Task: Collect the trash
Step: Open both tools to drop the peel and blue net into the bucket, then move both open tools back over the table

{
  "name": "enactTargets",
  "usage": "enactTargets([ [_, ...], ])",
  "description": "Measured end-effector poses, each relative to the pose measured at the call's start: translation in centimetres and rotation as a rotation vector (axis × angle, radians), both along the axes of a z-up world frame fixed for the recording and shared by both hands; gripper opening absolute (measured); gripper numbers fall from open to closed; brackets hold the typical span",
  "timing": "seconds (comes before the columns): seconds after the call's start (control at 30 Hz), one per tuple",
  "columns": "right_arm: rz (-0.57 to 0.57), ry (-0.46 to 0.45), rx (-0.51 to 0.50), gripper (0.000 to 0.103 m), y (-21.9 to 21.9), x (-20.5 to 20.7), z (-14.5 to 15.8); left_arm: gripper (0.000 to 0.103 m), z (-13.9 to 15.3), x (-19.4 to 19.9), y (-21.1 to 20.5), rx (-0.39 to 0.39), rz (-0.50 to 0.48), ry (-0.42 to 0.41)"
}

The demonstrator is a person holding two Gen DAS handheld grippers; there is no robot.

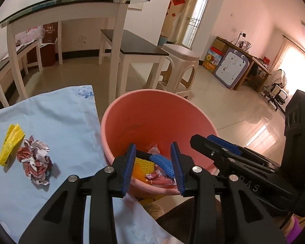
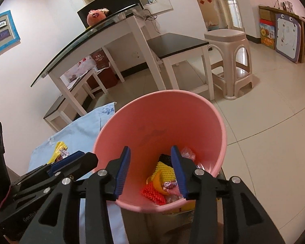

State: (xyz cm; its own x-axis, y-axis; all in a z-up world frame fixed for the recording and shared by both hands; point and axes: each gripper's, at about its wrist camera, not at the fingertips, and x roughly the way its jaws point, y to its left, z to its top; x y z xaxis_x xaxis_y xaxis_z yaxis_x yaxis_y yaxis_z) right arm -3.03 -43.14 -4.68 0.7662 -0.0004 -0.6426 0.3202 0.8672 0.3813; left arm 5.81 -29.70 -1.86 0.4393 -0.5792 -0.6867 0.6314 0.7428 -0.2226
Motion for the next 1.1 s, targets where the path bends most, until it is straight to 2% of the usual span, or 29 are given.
enactTargets([
  [0.47,0.046,-0.019,-0.035,0.051,3.6,-1.6,2.2,0.036,1.2,-2.1,3.9,0.012,0.058,-0.023],
  [0.87,0.132,-0.008,-0.067,0.053,8.8,-1.5,3.0,0.036,1.0,-3.3,9.1,0.063,0.175,-0.026],
  [1.1,0.186,0.003,-0.035,0.054,11.1,-1.0,2.5,0.036,0.3,-3.0,12.0,0.074,0.240,-0.006],
])
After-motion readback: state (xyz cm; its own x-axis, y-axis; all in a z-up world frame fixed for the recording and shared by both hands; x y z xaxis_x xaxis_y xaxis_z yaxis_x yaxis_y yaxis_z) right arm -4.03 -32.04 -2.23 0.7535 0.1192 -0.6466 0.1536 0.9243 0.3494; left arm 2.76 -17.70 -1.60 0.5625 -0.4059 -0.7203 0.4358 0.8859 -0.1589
